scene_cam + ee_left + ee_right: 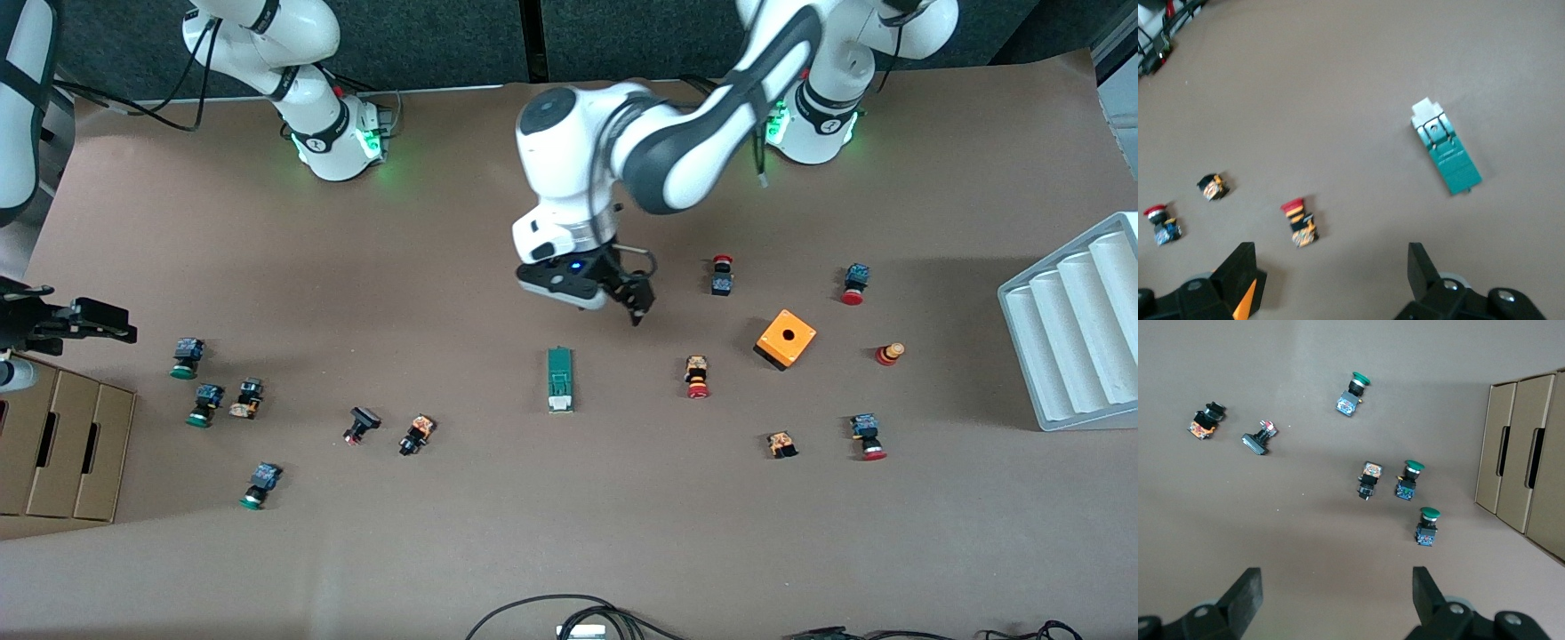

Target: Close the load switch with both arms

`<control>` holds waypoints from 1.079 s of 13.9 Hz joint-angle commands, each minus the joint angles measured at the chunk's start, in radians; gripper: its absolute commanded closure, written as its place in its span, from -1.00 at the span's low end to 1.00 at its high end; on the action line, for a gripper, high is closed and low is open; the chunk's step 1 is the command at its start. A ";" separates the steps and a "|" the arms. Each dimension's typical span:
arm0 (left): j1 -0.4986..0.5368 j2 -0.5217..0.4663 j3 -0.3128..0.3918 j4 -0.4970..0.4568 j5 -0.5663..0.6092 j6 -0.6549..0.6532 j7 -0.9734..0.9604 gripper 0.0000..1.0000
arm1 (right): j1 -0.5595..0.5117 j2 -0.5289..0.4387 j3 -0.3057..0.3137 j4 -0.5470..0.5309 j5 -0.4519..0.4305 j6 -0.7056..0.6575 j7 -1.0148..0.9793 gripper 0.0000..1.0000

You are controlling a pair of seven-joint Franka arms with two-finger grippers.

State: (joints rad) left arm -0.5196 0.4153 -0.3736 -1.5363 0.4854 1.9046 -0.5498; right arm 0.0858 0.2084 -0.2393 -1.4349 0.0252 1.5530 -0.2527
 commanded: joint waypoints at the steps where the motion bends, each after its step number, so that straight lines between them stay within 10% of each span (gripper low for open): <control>1: 0.106 -0.105 -0.008 -0.025 -0.137 -0.064 0.155 -1.00 | 0.002 -0.018 0.006 -0.012 -0.021 -0.011 0.076 -1.00; 15: 0.690 -0.285 0.001 0.065 -0.433 -0.346 0.564 -1.00 | 0.031 -0.011 0.014 -0.009 0.012 0.008 0.247 -1.00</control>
State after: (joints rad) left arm 0.1423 0.1661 -0.3604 -1.4723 0.0573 1.6078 0.0021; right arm 0.1093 0.2089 -0.2243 -1.4351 0.0265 1.5536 -0.0216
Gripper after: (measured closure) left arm 0.000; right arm 0.000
